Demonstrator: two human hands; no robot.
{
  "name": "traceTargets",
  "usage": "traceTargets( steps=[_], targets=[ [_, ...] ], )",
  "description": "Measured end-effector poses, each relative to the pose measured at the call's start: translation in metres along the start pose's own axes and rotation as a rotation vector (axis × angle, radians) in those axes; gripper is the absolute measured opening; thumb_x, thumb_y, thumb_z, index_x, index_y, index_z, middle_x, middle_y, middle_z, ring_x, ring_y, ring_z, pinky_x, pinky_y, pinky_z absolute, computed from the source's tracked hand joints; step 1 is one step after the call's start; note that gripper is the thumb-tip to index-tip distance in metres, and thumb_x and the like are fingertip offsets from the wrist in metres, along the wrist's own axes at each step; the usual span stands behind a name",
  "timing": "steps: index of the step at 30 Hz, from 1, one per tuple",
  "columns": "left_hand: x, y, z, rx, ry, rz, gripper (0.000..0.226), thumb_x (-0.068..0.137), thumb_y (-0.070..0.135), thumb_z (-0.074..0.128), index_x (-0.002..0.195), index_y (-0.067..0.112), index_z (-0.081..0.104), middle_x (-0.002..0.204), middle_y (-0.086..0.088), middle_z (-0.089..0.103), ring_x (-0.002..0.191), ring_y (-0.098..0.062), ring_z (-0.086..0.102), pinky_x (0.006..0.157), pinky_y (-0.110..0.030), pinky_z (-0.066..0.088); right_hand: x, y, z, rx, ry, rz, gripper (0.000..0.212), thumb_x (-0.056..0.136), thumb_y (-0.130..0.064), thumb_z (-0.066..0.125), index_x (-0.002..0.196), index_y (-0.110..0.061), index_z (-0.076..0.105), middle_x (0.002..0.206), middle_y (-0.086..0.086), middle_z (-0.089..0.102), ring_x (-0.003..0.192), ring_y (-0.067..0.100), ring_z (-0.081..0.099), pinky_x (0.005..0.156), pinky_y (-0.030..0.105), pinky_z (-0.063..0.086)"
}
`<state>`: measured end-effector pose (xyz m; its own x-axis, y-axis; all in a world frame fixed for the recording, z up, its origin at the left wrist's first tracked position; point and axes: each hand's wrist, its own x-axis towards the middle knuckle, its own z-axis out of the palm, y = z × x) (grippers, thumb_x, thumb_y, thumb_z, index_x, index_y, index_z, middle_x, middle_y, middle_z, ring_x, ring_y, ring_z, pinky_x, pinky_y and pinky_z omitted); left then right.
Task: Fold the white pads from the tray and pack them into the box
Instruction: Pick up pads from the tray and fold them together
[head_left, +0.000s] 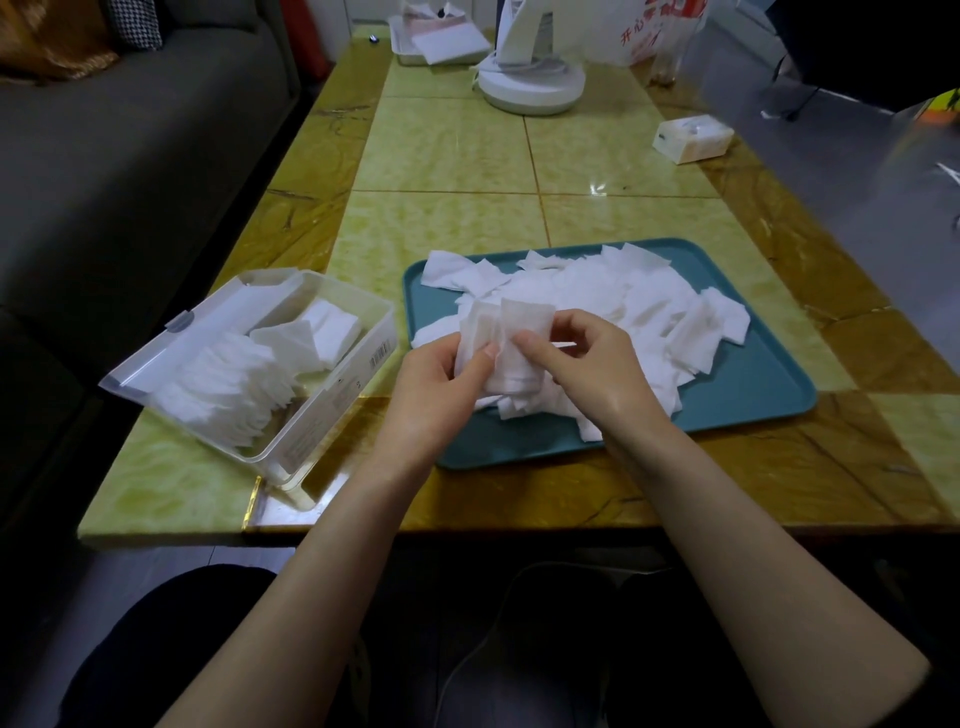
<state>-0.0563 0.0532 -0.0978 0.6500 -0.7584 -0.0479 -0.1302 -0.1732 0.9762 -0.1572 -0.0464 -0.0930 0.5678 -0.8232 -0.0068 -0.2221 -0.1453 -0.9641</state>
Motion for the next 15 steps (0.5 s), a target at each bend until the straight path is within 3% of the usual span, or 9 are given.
traceTargets(
  steps=[2,4,9,12,15],
  targets=[
    [0.0019,-0.0021,-0.0005,-0.004,0.013,-0.001,0.022,0.095,0.017,0.054,0.092,0.0,0.068,0.094,-0.025,0.068,0.08,-0.025,0.062,0.076,-0.039,0.049,0.0004,-0.0009,-0.0004,0.031,0.042,-0.045,0.006,0.084,-0.019,0.067,0.087,-0.016,0.063,0.084,-0.006,0.065,0.079,0.006,0.06,0.064,0.009,0.046],
    [0.0028,-0.0041,-0.0007,-0.005,0.024,-0.003,0.024,0.095,0.016,0.054,0.091,-0.002,0.068,0.09,-0.024,0.068,0.078,-0.02,0.058,0.073,-0.034,0.045,0.001,-0.001,-0.0012,0.052,0.08,-0.066,0.005,0.085,-0.017,0.066,0.082,-0.018,0.062,0.079,-0.007,0.063,0.074,0.004,0.058,0.064,0.012,0.045],
    [0.0035,-0.0044,-0.0016,-0.022,0.036,0.001,0.033,0.092,0.025,0.054,0.092,-0.005,0.066,0.09,-0.025,0.067,0.076,-0.018,0.055,0.071,-0.034,0.042,0.0021,-0.0023,-0.0009,0.099,0.116,-0.092,0.008,0.09,-0.015,0.061,0.083,-0.018,0.061,0.076,-0.007,0.062,0.068,-0.001,0.058,0.064,0.012,0.045],
    [0.0036,-0.003,-0.0028,-0.015,0.042,0.002,0.047,0.081,0.036,0.05,0.093,-0.006,0.065,0.092,-0.027,0.066,0.077,-0.018,0.055,0.071,-0.035,0.042,0.0012,-0.0029,-0.0005,0.069,0.112,-0.143,0.007,0.091,-0.017,0.058,0.087,-0.02,0.062,0.083,-0.009,0.063,0.075,0.002,0.058,0.07,0.016,0.048],
    [0.0043,-0.0049,-0.0038,0.018,0.034,0.003,0.032,0.091,0.027,0.054,0.093,-0.003,0.067,0.093,-0.025,0.067,0.079,-0.029,0.063,0.073,-0.043,0.049,-0.0003,-0.0051,-0.0002,0.011,0.059,-0.168,0.006,0.089,-0.019,0.061,0.094,-0.02,0.064,0.09,-0.012,0.064,0.078,-0.002,0.057,0.069,0.008,0.045]
  ],
)
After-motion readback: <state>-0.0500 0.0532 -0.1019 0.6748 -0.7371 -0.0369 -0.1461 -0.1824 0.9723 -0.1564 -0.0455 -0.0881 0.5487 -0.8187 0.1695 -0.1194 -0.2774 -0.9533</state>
